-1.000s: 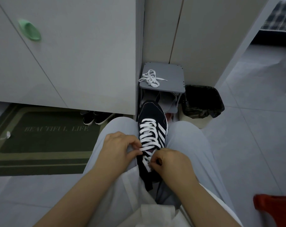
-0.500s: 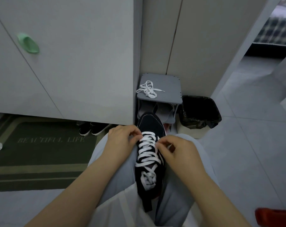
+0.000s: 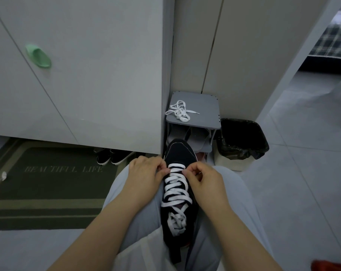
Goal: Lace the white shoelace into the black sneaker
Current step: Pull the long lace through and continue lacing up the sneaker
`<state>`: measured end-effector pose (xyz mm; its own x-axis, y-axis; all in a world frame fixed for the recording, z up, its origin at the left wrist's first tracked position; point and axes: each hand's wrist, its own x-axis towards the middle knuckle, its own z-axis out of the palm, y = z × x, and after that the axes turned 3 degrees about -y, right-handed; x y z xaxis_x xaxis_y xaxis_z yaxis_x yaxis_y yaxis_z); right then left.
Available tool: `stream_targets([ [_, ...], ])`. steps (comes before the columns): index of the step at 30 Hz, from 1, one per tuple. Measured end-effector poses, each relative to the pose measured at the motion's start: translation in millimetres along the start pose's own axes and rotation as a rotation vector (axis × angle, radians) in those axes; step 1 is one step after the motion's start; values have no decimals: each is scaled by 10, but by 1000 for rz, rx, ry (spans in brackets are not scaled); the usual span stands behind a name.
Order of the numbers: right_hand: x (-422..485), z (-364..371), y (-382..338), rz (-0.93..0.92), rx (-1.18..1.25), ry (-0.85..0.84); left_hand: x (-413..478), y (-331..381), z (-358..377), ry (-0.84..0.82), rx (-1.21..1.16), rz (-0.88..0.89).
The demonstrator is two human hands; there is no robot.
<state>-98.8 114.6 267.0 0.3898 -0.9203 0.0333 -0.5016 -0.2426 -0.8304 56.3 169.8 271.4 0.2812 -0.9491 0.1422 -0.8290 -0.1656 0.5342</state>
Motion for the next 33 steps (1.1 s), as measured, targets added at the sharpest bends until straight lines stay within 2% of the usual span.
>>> stream_targets([
  [5, -51, -44, -4, 18, 74, 12, -82, 1, -20, 111, -108, 68],
  [10, -77, -43, -12, 28, 17, -69, -151, -11, 3, 76, 44, 137],
  [14, -97, -43, 2, -21, -53, -96, -159, 7, 27, 12, 67, 130],
  [22, -151, -54, 13, -52, -15, -13, -216, 10, 2, 115, -33, 21],
  [25, -187, -62, 5, -67, -42, -27, -261, 4, -29, 175, -60, 91],
  [30, -190, -37, 4, -117, -145, -79, -292, 1, 27, 96, 109, 154],
  [33, -193, -55, 16, -130, -152, -90, -269, -4, 34, 70, 98, 152],
])
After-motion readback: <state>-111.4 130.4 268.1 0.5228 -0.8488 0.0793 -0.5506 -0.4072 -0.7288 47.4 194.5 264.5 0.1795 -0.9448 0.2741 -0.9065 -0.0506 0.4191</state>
